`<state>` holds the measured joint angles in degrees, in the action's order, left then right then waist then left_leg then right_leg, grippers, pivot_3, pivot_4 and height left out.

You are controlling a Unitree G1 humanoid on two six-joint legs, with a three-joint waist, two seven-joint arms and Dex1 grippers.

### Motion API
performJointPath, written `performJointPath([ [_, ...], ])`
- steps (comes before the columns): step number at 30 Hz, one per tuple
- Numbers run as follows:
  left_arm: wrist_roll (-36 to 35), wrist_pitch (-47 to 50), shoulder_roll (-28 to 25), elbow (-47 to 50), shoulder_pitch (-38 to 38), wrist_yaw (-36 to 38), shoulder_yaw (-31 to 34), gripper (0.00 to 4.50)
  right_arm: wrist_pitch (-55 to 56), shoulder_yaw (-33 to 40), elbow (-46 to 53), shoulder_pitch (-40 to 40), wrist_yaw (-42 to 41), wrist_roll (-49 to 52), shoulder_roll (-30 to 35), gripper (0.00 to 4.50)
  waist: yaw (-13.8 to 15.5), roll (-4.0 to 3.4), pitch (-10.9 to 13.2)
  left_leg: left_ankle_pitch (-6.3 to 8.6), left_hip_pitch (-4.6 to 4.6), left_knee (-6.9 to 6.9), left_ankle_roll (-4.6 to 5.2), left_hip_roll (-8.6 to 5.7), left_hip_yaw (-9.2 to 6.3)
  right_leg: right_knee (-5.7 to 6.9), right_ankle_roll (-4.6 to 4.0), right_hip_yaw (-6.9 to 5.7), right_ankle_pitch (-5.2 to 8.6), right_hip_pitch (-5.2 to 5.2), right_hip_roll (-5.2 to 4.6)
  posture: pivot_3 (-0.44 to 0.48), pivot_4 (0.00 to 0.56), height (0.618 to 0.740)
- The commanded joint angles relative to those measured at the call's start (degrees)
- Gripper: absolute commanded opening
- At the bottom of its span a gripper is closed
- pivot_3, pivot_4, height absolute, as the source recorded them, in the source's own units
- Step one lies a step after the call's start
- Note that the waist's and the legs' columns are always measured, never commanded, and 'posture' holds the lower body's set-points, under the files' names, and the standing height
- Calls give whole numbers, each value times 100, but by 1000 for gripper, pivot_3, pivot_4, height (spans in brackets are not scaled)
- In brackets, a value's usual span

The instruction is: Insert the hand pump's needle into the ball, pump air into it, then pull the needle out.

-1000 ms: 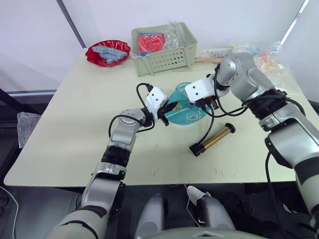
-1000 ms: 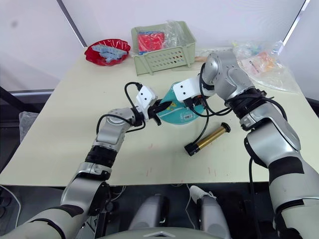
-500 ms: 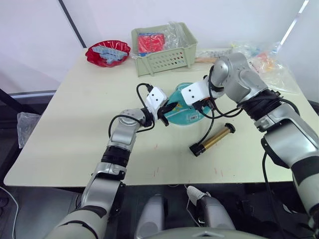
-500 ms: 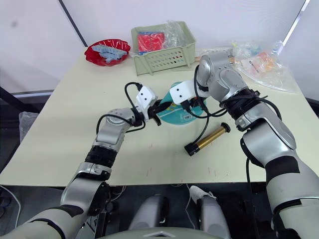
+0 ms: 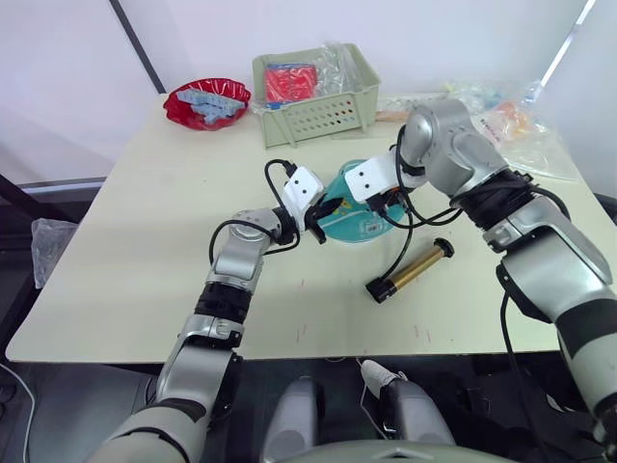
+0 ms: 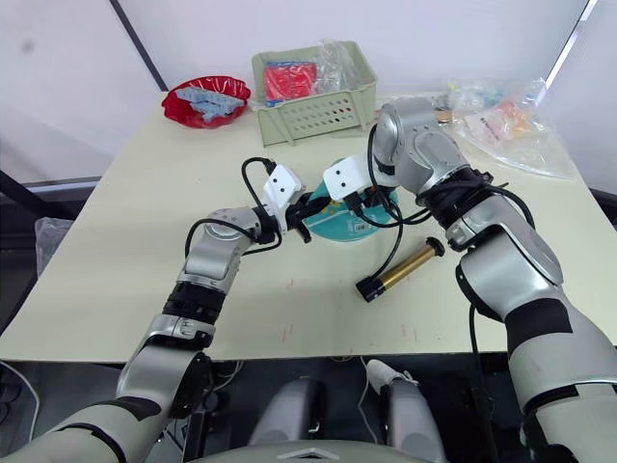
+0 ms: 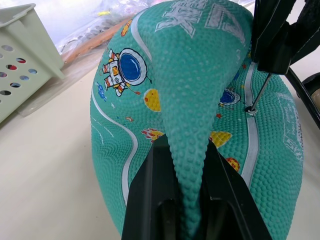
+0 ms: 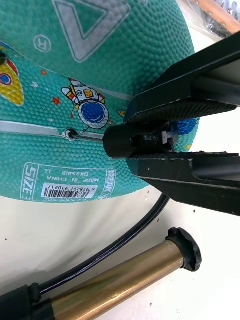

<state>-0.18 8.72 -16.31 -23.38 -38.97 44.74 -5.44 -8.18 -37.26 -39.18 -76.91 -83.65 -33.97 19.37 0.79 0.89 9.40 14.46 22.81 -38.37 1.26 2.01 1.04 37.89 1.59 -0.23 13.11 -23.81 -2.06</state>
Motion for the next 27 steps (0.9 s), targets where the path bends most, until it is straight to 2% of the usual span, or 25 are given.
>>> performJointPath([
  [1,22,95,264,90,113,348,-587,10,-20,97,132,-236,121,165,-381,300,-2,0,0,0,0,0,0,0,0,0,0,0,0,0,0,0,150,738],
  [13,1,27,346,109,157,299,-552,10,16,34,142,-108,154,194,-541,300,-17,0,-1,0,-2,1,0,2,0,0,0,0,0,0,1,0,150,738],
  [27,-26,5,359,142,272,214,-472,10,288,-9,-604,25,652,-19,-1067,300,-101,15,-66,0,-25,6,0,6,0,0,-4,1,2,16,4,0,150,738],
])
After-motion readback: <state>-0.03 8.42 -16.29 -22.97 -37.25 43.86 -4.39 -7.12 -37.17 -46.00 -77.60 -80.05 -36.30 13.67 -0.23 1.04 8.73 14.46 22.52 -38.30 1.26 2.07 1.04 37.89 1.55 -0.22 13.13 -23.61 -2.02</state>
